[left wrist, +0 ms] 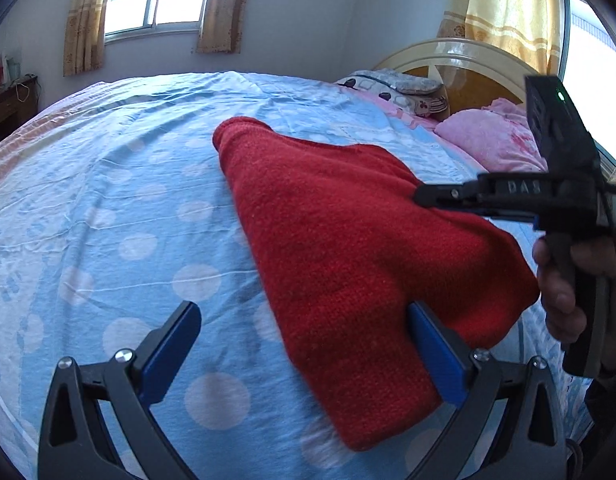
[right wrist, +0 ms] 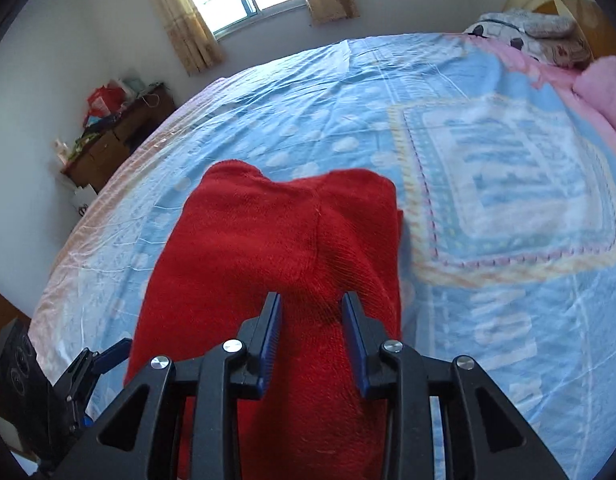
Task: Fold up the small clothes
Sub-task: 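Press the folded sweater flat with the right tool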
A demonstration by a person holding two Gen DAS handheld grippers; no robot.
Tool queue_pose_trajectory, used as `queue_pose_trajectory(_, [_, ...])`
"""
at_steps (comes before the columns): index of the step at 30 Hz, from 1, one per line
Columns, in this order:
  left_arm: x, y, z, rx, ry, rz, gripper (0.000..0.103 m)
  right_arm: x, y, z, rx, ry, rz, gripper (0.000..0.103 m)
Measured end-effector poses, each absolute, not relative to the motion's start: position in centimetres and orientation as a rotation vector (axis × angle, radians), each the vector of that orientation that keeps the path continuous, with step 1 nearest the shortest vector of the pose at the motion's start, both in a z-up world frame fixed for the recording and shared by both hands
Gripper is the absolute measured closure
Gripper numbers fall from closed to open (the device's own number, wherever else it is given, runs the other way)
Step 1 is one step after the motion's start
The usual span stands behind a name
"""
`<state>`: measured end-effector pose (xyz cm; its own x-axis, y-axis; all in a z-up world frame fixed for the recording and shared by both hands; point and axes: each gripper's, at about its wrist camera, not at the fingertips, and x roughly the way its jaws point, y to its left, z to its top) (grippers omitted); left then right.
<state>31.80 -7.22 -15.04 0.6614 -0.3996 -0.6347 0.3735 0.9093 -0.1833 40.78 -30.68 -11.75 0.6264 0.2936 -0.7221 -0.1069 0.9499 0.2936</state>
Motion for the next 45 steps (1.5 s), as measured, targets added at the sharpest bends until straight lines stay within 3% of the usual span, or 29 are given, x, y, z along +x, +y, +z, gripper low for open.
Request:
queue_pose_trajectory(18, [31.5,-6.0,-14.8,-0.103,0.706,-0.492,0.000,36.8,-32.6,-12.7,0.212,0.781,0.191,0.071])
queue_pose_trajectory(21, [31.9,-5.4,-15.2,-0.152,0.731,-0.493,0.000,35.9,-33.1,-12.9,0.245,0.778,0.181,0.057])
queue_pose_trajectory(24, [32.0,-5.5,-15.2,-0.157,0.737,-0.494,0.000,34.6,-33.7,-13.2,0.327,0.817,0.206,0.056])
queue_pose_trajectory(26, [31.9,-5.7,-15.2,-0.151,0.732,-0.489,0.000,33.3,-33.4,-12.7,0.318,0.816,0.218,0.070])
queue_pose_trajectory(28, [31.8,-5.8,-15.2,-0.147,0.733,-0.486,0.000,32.0,-32.9,-12.2,0.297,0.810,0.237,0.075])
queue_pose_trajectory(29, [31.8,-5.8,-15.2,-0.145,0.733,-0.486,0.000,31.7,-32.9,-12.2,0.298,0.816,0.241,0.083])
queue_pose_trajectory(40, [31.8,-5.9,-15.2,-0.123,0.735,-0.489,0.000,30.0,-33.6,-14.8,0.341,0.856,0.271,0.085])
queue_pose_trajectory(45, [31.9,-5.1,-15.1,-0.171,0.736,-0.495,0.000,30.2,-35.2,-12.8,0.383,0.771,0.268,0.085])
